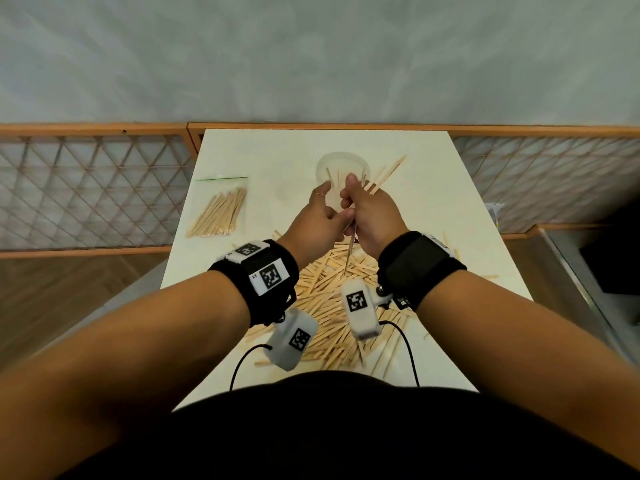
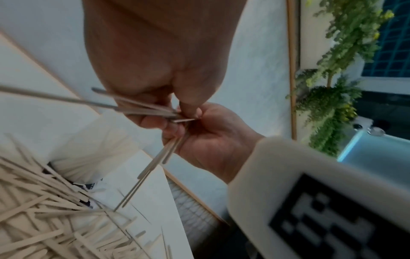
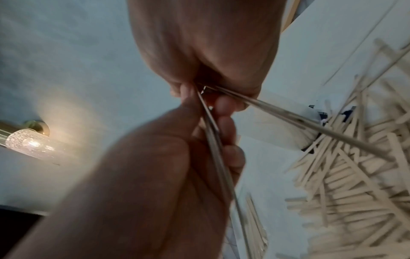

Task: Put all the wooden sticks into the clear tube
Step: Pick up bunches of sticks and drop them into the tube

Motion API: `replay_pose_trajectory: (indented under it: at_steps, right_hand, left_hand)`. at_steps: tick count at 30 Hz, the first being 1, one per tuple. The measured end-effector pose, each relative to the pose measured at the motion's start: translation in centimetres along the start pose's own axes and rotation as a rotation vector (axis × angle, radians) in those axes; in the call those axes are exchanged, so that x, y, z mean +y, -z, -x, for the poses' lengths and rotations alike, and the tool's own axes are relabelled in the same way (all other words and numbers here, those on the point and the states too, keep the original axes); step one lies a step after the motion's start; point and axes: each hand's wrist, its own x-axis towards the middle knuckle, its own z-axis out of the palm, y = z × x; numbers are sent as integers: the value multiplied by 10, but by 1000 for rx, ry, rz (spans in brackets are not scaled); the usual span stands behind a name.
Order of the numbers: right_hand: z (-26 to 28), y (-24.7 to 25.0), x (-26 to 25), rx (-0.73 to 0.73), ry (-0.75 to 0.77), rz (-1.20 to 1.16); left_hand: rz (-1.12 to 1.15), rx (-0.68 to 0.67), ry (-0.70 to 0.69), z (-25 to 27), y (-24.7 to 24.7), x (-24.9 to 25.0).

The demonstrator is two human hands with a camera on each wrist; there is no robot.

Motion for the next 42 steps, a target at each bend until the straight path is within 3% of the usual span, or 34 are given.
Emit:
replay_pose_trajectory:
  at_steps: [6,13,19,27,31,35,39,42]
  right_hand:
    - [-13,10,-33,61,173,-12]
    - [-10,9,-92,-9,292,-77]
    - [-2,1,-92,-153,303,4]
    - [7,3,-82,-84,371,85]
    - [4,7,-77,-77,403,395]
    - [-5,19,-72,-17,510,750]
    - [-10,24,-76,-62,488,761]
    - [-13,25,-79,-35,455,725]
  left_hand:
    - [124,-66,160,-9,3,-19]
    - [770,-126,571,-4,-5,-1]
    - [1036,-192,596,-5,-6,23]
    - [1021,-131,630,-5,-8,28]
    - [899,-217,609,-3,-9,28]
    - [712,-270,544,-2,-8,26]
    - [604,-320,462,-1,-8,26]
    - [511,-331,320,-2,-11,30]
